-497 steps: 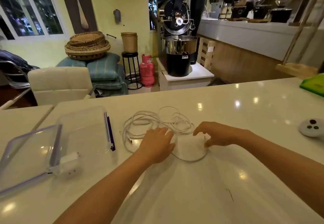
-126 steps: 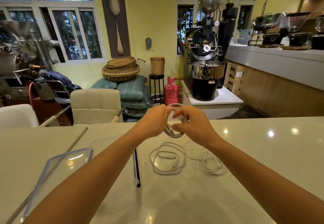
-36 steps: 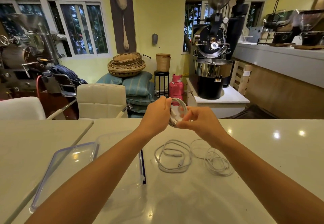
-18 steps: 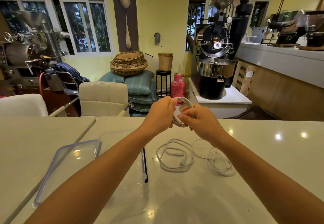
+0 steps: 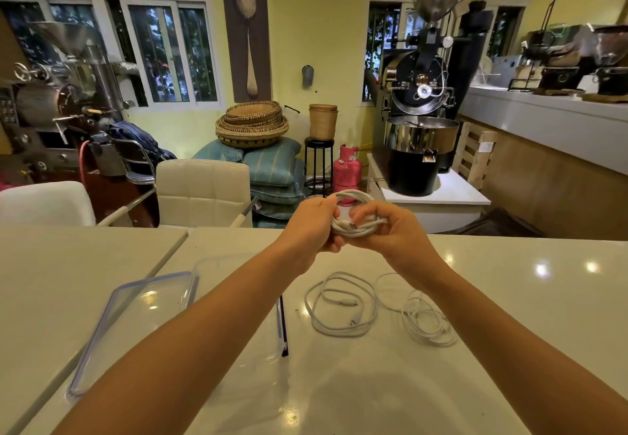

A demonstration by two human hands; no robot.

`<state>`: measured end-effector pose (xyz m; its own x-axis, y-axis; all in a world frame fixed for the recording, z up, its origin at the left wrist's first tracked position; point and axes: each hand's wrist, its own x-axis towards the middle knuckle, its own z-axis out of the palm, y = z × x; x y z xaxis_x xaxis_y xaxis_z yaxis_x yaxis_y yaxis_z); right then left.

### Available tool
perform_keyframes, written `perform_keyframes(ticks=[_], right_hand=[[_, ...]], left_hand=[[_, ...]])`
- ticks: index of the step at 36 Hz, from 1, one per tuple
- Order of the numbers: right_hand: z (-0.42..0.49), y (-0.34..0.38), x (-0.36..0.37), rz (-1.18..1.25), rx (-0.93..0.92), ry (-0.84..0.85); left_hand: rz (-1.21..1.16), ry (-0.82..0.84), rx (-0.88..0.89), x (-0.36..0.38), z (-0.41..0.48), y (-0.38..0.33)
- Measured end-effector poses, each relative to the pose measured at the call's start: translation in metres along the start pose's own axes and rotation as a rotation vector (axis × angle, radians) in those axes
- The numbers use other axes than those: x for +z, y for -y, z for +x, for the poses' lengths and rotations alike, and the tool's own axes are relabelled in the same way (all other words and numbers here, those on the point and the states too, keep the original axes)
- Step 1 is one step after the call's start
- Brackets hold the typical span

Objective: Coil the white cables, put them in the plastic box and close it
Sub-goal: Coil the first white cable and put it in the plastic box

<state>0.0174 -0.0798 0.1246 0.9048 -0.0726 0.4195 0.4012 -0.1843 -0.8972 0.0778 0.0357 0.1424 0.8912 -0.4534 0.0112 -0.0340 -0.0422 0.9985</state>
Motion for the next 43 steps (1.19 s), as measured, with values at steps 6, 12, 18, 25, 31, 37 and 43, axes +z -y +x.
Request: perform_keyframes(ticks=[6, 12, 18, 25, 31, 37, 43], right_hand=[[0.000, -0.004, 0.011, 0.046, 0.129, -0.059], [0.001, -0.008, 0.019, 0.057, 0.209, -0.122], [0.003, -0.007, 0.025, 0.139, 0.252, -0.131], [0.008, -0.011, 0.027, 0.063, 0.295, -0.065], [0.015, 0.002, 0.029, 0.419, 0.449, 0.000], [0.025, -0.006, 0.043, 0.377, 0.448, -0.020], [0.034, -0.021, 0.062, 0.379, 0.442, 0.029]], left_hand=[[0.002, -0.122, -0.007, -0.004, 0.006, 0.000], [0.012, -0.194, 0.011, -0.006, 0.008, 0.002], [0.003, -0.258, 0.058, -0.007, 0.008, 0.000], [0.368, -0.315, 0.268, -0.011, 0.012, 0.015], [0.474, -0.286, 0.303, -0.023, 0.011, 0.025], [0.391, -0.152, 0.182, -0.043, 0.008, 0.022], [0.226, 0.017, -0.014, -0.083, -0.002, 0.017]])
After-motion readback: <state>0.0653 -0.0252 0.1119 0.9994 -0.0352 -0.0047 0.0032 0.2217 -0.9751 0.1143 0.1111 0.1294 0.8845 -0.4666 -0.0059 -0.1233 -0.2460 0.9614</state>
